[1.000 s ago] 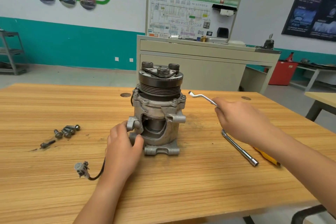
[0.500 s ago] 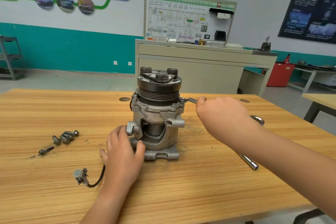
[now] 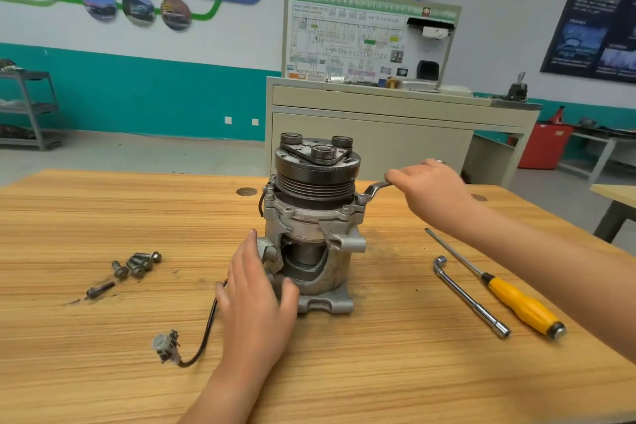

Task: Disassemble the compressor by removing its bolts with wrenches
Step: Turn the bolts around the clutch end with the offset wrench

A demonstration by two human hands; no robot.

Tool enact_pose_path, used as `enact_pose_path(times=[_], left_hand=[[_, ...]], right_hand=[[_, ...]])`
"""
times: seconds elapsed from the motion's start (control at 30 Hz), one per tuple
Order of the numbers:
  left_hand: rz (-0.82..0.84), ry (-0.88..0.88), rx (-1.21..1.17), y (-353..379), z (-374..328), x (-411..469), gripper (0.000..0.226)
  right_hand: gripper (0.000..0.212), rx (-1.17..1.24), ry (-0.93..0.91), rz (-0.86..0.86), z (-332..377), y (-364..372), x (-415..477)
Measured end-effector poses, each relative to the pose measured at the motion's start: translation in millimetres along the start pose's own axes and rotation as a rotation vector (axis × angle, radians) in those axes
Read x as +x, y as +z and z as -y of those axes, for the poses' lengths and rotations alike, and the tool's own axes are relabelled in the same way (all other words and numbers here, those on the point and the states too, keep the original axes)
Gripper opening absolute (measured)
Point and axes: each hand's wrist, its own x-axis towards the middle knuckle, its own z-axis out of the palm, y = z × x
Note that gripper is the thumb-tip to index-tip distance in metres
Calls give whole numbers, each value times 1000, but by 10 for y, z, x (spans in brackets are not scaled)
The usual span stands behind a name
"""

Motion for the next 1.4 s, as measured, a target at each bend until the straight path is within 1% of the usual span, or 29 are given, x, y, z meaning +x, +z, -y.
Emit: enact_pose_path(times=[0.1,0.13,0.2,0.3,0.37,0.47,0.53,0.63,0.7,0.77,0.83,1.0,1.17,1.23,1.3,1.4], left_hand=[[-2,34,-56,-8,7,1,79],[-2,42,-68,-10,8,2,78],[5,54,-84,-11,15,0,78],[3,66,-105,-18,32,-7,77],[-9,58,-123,-20,36,5,76],[-17,33,-144,-6,32,27,75],[-17,27,-132,5,32,28,75],[-9,26,-125,-1,37,13,75],[-4,39,-113,0,35,4,74],[2,45,-108,6,30,-6,73],[14,48,-99,11,23,-16,71],[30,59,-70,12,24,-22,70],[24,58,-71,20,11,-27,73],[29,61,-51,35,2,-43,73],[43,45,-41,53,-2,-57,73],[53,23,-44,74,-3,-59,75]], right_hand=[[24,141,55,-322,152,240,91],[24,162,60,-374,192,263,132],[24,190,37,-378,237,255,198],[33,230,64,-236,159,198,180],[34,304,138,-202,83,133,44],[31,436,220,-201,65,-73,-231],[24,461,227,-113,67,-223,-394],[20,320,172,83,119,-392,-587],[17,200,156,144,169,-453,-639],[13,105,185,139,197,-483,-618],[17,11,194,131,215,-516,-568],[29,-124,96,192,244,-601,-439],[22,-177,47,321,313,-757,-381],[23,-229,22,358,380,-818,-374],[29,-285,-16,394,439,-860,-367],[42,-370,-126,381,443,-860,-377]])
